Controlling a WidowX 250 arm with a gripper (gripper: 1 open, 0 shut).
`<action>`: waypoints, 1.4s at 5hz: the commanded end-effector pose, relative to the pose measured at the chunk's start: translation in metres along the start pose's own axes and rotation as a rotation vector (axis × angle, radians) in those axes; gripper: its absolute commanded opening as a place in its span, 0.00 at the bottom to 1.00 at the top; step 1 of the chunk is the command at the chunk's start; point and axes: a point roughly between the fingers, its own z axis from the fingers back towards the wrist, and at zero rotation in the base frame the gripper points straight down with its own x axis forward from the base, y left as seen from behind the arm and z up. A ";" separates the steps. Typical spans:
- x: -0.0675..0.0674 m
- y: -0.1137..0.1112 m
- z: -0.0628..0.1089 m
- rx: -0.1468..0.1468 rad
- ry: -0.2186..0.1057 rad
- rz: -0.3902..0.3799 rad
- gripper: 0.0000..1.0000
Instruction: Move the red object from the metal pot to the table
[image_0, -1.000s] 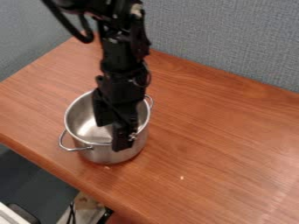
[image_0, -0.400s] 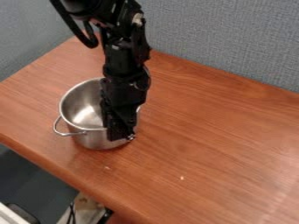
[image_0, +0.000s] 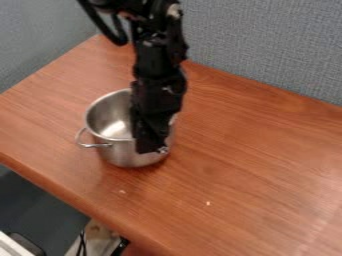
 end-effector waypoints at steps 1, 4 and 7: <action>0.013 -0.024 0.015 0.077 -0.047 -0.021 0.00; 0.022 -0.079 0.013 0.131 -0.108 -0.044 1.00; 0.020 -0.087 -0.040 0.080 -0.024 -0.085 0.00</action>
